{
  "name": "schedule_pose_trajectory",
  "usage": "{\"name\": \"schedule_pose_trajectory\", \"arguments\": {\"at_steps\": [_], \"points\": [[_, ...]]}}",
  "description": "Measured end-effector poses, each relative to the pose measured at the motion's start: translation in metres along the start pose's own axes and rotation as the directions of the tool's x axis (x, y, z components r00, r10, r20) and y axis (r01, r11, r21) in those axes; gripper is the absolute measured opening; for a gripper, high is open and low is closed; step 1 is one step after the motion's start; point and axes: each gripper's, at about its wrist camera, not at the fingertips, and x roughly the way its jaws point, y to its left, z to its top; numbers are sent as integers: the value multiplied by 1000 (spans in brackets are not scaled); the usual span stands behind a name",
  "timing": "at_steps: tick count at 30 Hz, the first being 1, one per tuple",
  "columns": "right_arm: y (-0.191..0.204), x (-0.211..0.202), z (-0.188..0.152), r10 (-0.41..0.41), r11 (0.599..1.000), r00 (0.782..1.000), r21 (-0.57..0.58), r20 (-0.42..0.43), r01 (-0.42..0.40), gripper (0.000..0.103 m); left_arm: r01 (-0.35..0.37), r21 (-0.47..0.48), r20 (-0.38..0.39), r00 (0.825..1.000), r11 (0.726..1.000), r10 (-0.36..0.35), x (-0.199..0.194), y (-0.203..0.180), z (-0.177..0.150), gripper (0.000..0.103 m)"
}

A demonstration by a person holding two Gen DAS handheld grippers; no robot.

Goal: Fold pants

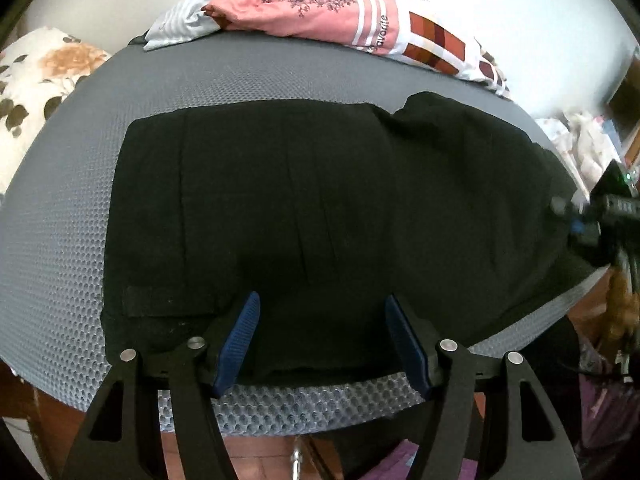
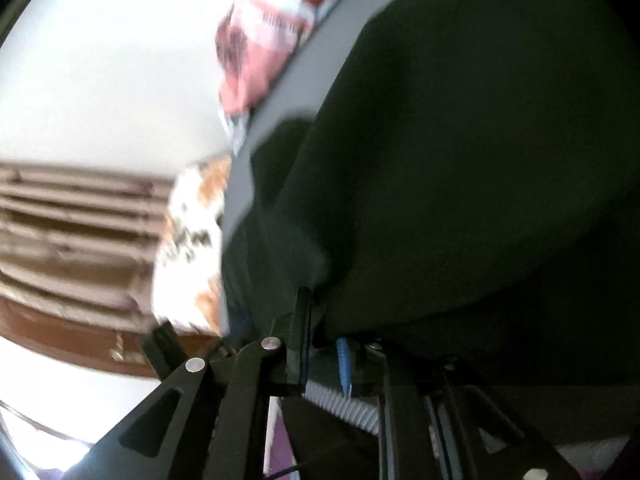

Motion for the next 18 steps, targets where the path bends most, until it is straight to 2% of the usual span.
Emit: {"name": "schedule_pose_trajectory", "arguments": {"at_steps": [2,5,7,9,11,12,16,18], "points": [[-18,-28,22,32,999,996,33,83,-35,14,2,-4,-5,1000,1000,-2,-1,2,-1,66],[-52,-75,59,26,995,975,87,220,-46,15,-11,8,-16,1000,1000,11,2,0,0,66],[-81,-107,84,3,988,955,144,295,-47,15,-17,9,-20,1000,1000,17,4,-2,2,66],[-106,-137,104,-58,981,927,195,371,-17,15,-14,0,-24,1000,1000,14,4,-1,3,66],[-123,-160,116,-98,975,901,222,423,2,15,-12,-14,-26,1000,1000,11,4,0,4,66],[-136,-177,123,-127,969,879,246,459,12,12,-12,-15,-27,1000,1000,12,4,0,4,66],[-156,-219,130,-165,960,840,281,517,16,6,-29,3,-33,999,1000,29,5,-3,4,66],[-155,-236,128,-166,965,830,263,533,25,5,-32,9,-36,999,999,32,5,-3,5,66]]}}
